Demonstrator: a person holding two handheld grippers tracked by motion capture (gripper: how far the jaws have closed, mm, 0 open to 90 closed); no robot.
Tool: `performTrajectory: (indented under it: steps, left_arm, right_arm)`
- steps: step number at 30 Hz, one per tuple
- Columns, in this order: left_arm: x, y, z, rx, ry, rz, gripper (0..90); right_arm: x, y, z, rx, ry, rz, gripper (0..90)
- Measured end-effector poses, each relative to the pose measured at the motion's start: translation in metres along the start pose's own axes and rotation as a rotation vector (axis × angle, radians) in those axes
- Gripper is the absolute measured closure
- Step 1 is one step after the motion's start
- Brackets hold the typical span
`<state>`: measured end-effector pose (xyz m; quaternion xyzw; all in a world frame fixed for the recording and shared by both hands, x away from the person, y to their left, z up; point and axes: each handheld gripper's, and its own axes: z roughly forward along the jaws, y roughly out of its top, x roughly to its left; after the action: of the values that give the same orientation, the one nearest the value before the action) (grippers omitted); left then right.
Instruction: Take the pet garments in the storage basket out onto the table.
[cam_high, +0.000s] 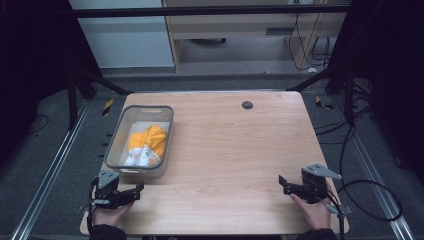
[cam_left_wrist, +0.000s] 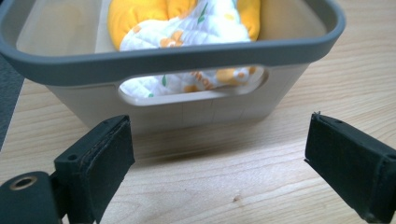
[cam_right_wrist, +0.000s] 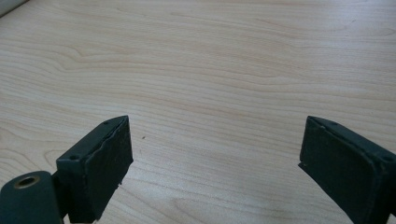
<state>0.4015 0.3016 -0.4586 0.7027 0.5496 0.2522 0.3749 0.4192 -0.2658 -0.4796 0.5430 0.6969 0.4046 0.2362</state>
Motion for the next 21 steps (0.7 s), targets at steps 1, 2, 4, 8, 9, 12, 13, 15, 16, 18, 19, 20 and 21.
performTrajectory:
  steps: [1,2,4,8,9,12,13,15,16,18,19,20,21]
  left_arm:
    - [0.000,0.001,-0.001,0.002,-0.003,0.001,7.4]
    - [0.000,0.001,-0.002,0.003,-0.008,0.002,7.4]
    - [0.001,0.003,-0.004,-0.004,-0.005,0.004,7.5]
    - [0.003,0.007,-0.009,-0.032,-0.002,-0.005,7.9]
    - [0.004,0.008,-0.010,-0.036,-0.002,-0.010,8.2]
    - [0.005,0.010,-0.012,-0.049,-0.002,-0.013,8.7]
    - [0.005,0.011,-0.013,-0.054,0.000,-0.012,8.8]
    - [0.005,0.013,-0.015,-0.064,-0.003,-0.013,8.8]
    - [0.005,0.014,-0.015,-0.068,-0.003,-0.010,8.9]
    - [0.005,0.017,-0.017,-0.074,-0.003,-0.009,9.0]
    - [0.005,0.018,-0.018,-0.078,-0.004,-0.012,9.0]
    - [0.005,0.019,-0.019,-0.081,-0.006,-0.012,9.2]
    - [0.005,0.019,-0.019,-0.081,-0.006,-0.012,9.3]
  right_arm:
    - [0.000,0.000,0.000,0.000,0.000,-0.003,9.4]
    - [0.001,0.000,0.000,-0.001,0.001,-0.006,9.4]
    - [0.002,0.000,0.000,-0.003,0.001,-0.013,9.2]
    - [0.001,0.000,0.000,-0.003,-0.002,-0.015,8.8]
    - [0.001,0.000,0.001,-0.004,-0.003,-0.017,8.8]
    - [0.002,0.000,0.000,-0.007,0.001,-0.020,8.8]
    - [0.002,0.000,0.001,-0.006,0.002,-0.023,8.8]
    - [0.003,-0.001,0.001,-0.006,-0.004,-0.033,8.8]
    - [0.003,-0.001,0.001,-0.006,-0.002,-0.032,8.8]
    - [0.003,-0.001,0.001,-0.008,-0.006,-0.035,8.7]
    - [0.003,0.000,0.000,-0.007,-0.002,-0.028,8.7]
    - [0.003,0.000,0.000,-0.008,-0.003,-0.028,8.6]
    - [0.003,0.000,0.000,-0.008,-0.003,-0.028,8.6]
